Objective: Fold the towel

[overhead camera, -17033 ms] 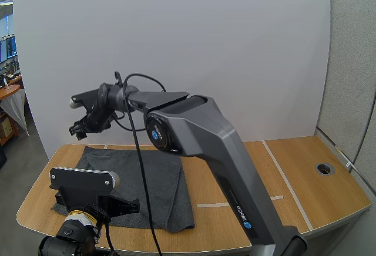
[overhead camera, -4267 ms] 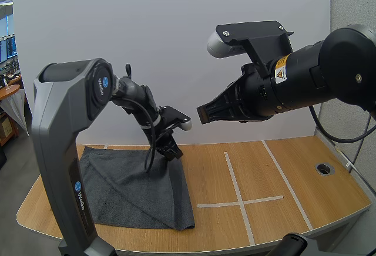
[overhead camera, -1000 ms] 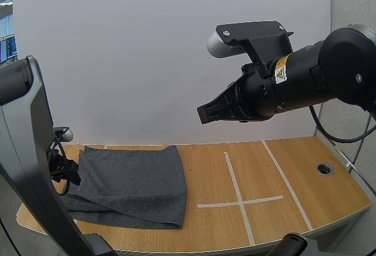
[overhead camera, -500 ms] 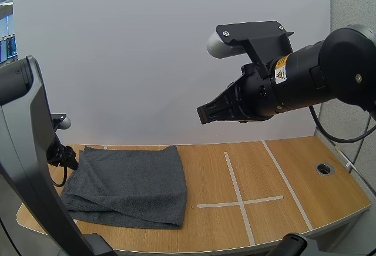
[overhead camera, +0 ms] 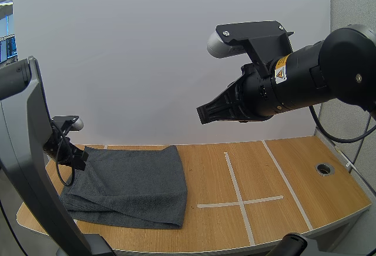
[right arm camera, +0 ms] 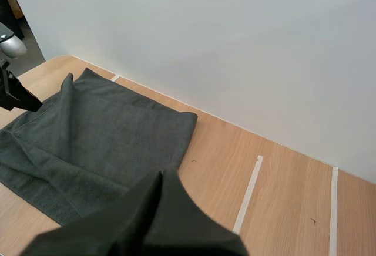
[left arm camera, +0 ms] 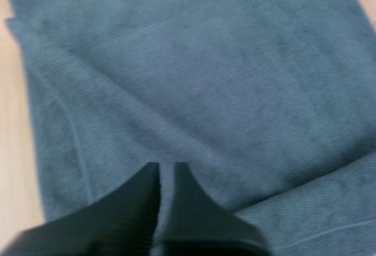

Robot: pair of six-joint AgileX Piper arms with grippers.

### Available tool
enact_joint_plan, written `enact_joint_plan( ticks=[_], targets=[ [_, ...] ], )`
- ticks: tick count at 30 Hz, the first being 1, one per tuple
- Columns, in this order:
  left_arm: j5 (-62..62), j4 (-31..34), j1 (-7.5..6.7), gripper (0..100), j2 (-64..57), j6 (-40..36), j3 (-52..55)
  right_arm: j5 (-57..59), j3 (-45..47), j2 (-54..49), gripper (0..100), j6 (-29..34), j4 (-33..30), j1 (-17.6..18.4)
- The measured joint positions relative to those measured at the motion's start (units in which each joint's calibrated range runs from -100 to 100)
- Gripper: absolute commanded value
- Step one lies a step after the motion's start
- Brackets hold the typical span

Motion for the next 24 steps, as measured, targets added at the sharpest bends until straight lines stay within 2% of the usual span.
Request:
enact_joint_plan(
  ticks=[18, 24],
  targets=[
    [0.7, 0.3, -0.39, 0, 1.9, 1.7, 0.0, 0.0, 0.0, 0.0, 0, 0.0, 0.0, 0.0],
    [4.8, 0.3, -0.39, 0, 1.9, 2.8, 0.0, 0.0, 0.0, 0.0, 0, 0.0, 0.0, 0.0]
  ],
)
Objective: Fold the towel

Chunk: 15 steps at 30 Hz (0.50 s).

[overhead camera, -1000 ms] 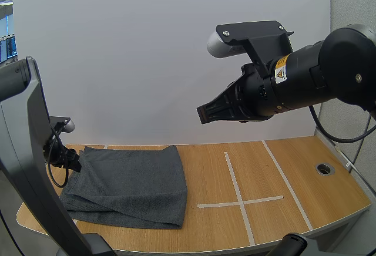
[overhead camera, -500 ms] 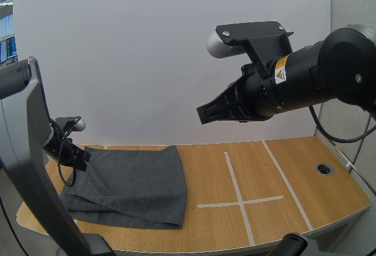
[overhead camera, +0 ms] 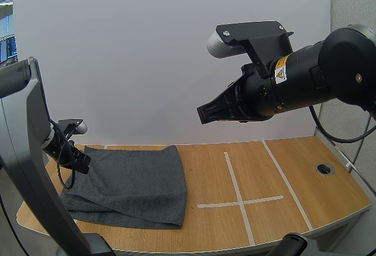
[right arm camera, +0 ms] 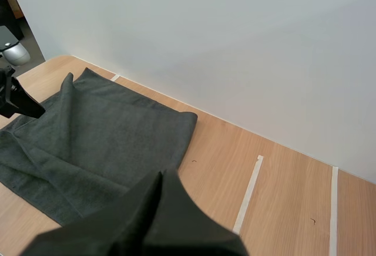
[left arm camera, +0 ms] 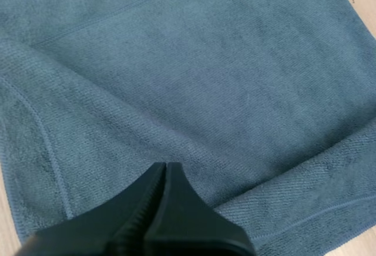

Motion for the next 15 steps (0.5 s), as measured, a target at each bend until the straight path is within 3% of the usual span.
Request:
enact_joint_plan(
  ticks=[15],
  targets=[
    [0.2, 0.0, 0.00, 0, 0.0, 0.1, 0.0, 0.0, 0.0, 0.0, 0, 0.7, 2.7, -0.2]
  ],
)
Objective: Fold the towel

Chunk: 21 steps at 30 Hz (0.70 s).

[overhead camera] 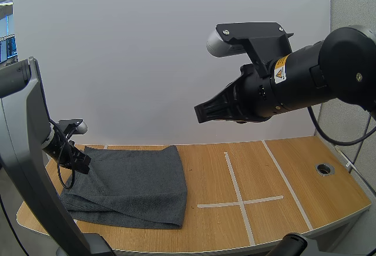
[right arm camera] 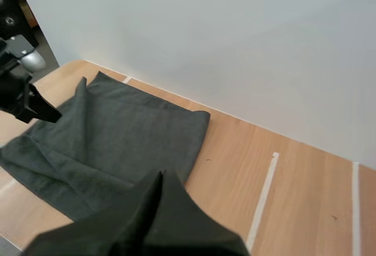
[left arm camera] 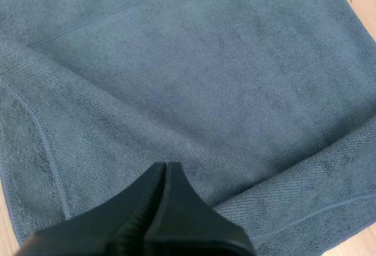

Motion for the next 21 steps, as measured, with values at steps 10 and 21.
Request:
enact_joint_plan(
  ticks=[10, 21],
  targets=[
    [0.2, 0.0, 0.00, 0, 0.0, 0.0, 0.0, -13.5, 0.5, 14.1, 0, -4.7, 2.2, 0.0],
    [0.2, 2.2, 0.00, 0, 0.0, 0.1, 0.0, -22.0, 0.6, 31.2, 0, -4.2, -2.9, 0.0]
  ],
)
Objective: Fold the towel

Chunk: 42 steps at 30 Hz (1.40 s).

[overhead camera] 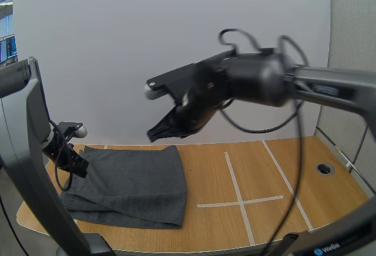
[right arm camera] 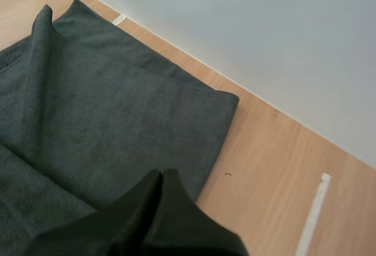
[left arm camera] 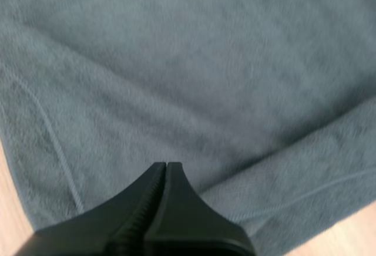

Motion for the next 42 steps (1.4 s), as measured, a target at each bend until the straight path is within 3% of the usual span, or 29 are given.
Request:
enact_joint_plan(
  ticks=[5, 13, 18, 42],
  targets=[
    [0.0, 2.4, 0.00, 0, 0.0, 0.0, 0.0, -17.0, 0.0, 13.4, 0, 1.7, 1.4, 0.0],
    [0.0, 7.3, 0.00, 0, 0.0, 1.1, 0.0, -33.6, 0.0, 30.1, 0, 2.0, 1.5, -0.1],
    [-1.3, 7.4, 0.00, 0, 0.0, 2.6, 0.0, -40.8, -0.1, 36.4, 0, 2.0, 1.2, -2.7],
    [-1.9, 8.9, 0.00, 0, 4.3, 4.2, 0.0, -50.6, -1.4, 48.0, 0, 2.0, 1.4, -3.6]
  ],
)
